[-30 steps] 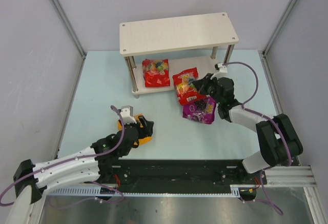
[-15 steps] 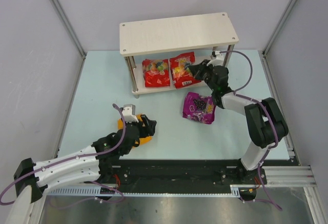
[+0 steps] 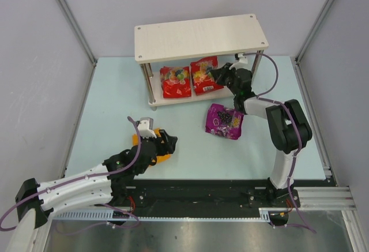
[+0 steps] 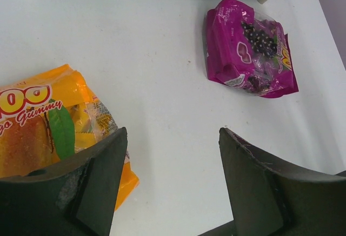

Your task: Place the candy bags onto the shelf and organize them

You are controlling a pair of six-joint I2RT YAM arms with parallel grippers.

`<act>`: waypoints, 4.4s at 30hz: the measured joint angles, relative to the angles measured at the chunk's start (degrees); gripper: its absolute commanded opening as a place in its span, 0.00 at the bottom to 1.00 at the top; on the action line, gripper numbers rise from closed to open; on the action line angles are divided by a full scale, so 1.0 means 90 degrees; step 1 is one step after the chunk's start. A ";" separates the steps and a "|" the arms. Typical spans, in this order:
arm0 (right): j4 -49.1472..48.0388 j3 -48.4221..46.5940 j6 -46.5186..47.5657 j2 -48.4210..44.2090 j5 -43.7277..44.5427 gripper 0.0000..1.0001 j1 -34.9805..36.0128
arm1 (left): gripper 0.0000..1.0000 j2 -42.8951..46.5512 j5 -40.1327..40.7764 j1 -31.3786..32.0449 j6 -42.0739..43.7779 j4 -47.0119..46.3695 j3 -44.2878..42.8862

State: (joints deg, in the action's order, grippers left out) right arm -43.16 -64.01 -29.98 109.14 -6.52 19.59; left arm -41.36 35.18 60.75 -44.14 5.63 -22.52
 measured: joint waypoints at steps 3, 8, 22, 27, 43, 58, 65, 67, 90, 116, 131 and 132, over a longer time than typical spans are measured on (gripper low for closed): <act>-0.0002 -0.0109 0.0012 0.0080 -0.0046 0.11 -0.0015 | 0.74 0.0010 -0.0051 0.0000 -0.0032 0.0010 0.0000; -0.0092 -0.0168 0.0015 0.0129 -0.0117 0.36 -0.0070 | 0.74 0.0044 -0.0100 0.0000 -0.0051 0.0090 0.0000; -0.0296 -0.0262 -0.0036 0.0204 -0.0600 0.61 -0.0447 | 0.74 0.0012 -0.0109 0.0000 -0.0097 0.0255 0.0000; 0.0012 -0.0027 -0.0092 -0.0095 -0.0544 0.64 -0.0466 | 0.74 0.0034 -0.0100 0.0000 -0.0100 0.0328 0.0000; 0.1353 0.0775 -0.0175 -0.1314 0.0304 0.67 -0.0180 | 0.75 0.0267 -0.0075 0.0000 -0.0170 0.0610 0.0000; 0.3390 0.2533 -0.0607 -0.3526 0.1518 0.95 -0.0109 | 0.76 0.0223 -0.0104 0.0000 -0.0291 0.0634 0.0000; 0.3582 0.2951 -0.0913 -0.3181 0.1292 0.82 -0.0777 | 0.77 0.0029 -0.0272 0.0000 -0.0325 0.0435 0.0000; 0.3434 0.2956 -0.0976 -0.3060 0.1258 0.75 -0.0872 | 0.76 0.0029 -0.0296 0.0000 -0.0328 0.0408 0.0000; 0.2174 0.2956 -0.1054 -0.1656 0.1146 0.39 -0.0903 | 0.77 0.0041 -0.0444 0.0000 -0.0469 0.0265 0.0002; 0.3451 0.4306 -0.1457 -0.3988 0.1180 0.29 0.1868 | 0.77 -0.1639 -0.0716 0.0000 -0.0483 -0.0590 0.0012; 0.4053 0.4444 -0.1256 -0.5117 0.1450 0.62 0.2064 | 0.75 -0.2633 -0.0935 0.0000 -0.0430 -0.0852 -0.0498; 0.4065 0.4444 -0.1200 -0.5207 0.1462 0.62 0.2062 | 0.74 -0.2586 -0.0937 0.0000 -0.0430 -0.0852 -0.0498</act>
State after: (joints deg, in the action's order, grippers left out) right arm -6.57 -24.01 -40.77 62.28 6.63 38.15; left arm -64.64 26.74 60.75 -48.01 -2.04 -27.00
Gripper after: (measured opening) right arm 0.598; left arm 0.752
